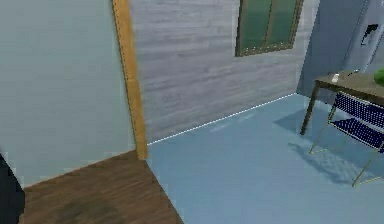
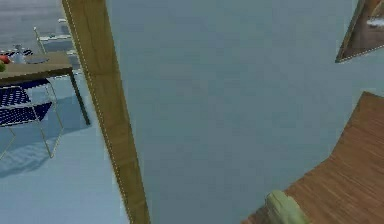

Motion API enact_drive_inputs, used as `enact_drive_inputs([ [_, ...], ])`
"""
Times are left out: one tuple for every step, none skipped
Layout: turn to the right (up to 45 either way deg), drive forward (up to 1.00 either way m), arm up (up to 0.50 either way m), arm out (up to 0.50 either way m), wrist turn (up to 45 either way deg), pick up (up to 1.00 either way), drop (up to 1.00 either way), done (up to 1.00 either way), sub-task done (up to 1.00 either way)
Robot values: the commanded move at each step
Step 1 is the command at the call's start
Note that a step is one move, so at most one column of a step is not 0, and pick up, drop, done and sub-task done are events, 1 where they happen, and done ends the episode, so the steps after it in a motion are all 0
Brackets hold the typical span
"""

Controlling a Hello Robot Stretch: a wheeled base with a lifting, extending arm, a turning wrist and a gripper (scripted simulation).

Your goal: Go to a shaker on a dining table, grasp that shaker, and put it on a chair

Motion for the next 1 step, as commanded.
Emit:
enact_drive_inputs([
  [0.0,0.55,0.00,0.00,0.0,0.00,0.00,0.00,0.00],
])
